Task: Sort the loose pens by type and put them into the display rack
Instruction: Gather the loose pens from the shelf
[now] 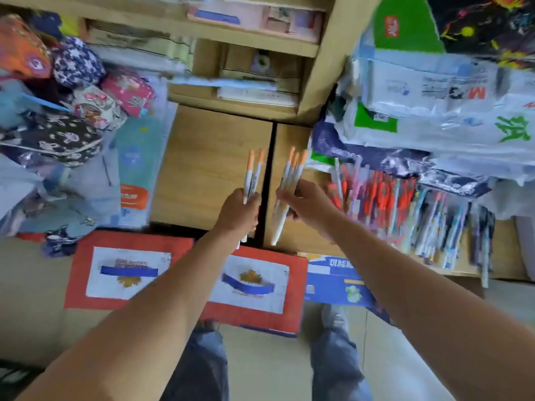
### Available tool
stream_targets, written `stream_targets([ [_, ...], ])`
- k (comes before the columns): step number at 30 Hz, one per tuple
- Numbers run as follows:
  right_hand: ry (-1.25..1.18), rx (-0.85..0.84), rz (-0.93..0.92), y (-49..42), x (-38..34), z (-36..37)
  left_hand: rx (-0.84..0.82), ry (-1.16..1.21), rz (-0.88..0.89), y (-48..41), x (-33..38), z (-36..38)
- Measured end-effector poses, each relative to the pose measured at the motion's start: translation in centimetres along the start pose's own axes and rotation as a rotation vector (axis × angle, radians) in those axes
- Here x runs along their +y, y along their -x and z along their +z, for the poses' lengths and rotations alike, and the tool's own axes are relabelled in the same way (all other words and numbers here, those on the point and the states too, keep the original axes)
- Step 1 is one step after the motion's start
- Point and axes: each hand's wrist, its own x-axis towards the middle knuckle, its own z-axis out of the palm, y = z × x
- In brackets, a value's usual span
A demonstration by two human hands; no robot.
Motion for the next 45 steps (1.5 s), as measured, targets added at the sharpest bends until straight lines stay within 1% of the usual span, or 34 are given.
stream_targets([
  [4, 0.075, -0.007, 0.062, -2.9, -2.6, 7.8, -0.03, -0.046, -0.009, -2.0, -2.2, -8.5],
  [8, 0.09, 0.023, 0.11, -5.5, -3.5, 12.6, -0.006, -0.12, -0.05, -4.6, -4.1, -12.8],
  [10, 0.108, 0.031, 0.133, -6.8, -3.5, 14.2, 0.018, -0.144, -0.062, -6.2, -4.8, -13.8],
  [16, 0.196, 0.111, 0.149, -11.5, -2.5, 16.9, 0.156, -0.314, -0.012, -11.0, -6.9, -14.7],
  [18, 0.242, 0.136, 0.147, -12.7, -2.2, 17.4, 0.188, -0.469, 0.05, -11.5, -6.7, -14.6],
  [20, 0.3, 0.156, 0.138, -13.7, -2.0, 17.8, 0.271, -0.634, 0.11, -11.9, -6.8, -14.5],
  [22, 0.367, 0.198, 0.102, -14.2, -2.2, 18.1, 0.357, -0.701, 0.173, -12.1, -6.8, -14.6],
  [24, 0.398, 0.244, 0.061, -14.4, -2.3, 18.4, 0.389, -0.721, 0.244, -12.1, -7.0, -14.7],
  [29, 0.352, 0.306, -0.016, -13.9, -2.3, 18.6, 0.364, -0.814, 0.318, -11.0, -6.2, -14.8],
  [32, 0.322, 0.331, -0.009, -13.6, -2.1, 18.3, 0.345, -0.812, 0.352, -10.5, -6.1, -15.0],
  [35, 0.29, 0.325, -0.004, -13.6, -2.0, 18.5, 0.297, -0.813, 0.331, -10.5, -6.4, -15.5],
  [38, 0.223, 0.321, -0.005, -13.9, -2.5, 19.6, 0.286, -0.812, 0.308, -10.6, -6.6, -16.1],
  [41, 0.177, 0.287, -0.016, -14.4, -3.3, 20.9, 0.319, -0.832, 0.291, -10.5, -6.8, -16.9],
  [45, 0.128, 0.258, 0.016, -14.7, -3.8, 22.0, 0.349, -0.882, 0.299, -10.3, -6.9, -17.9],
])
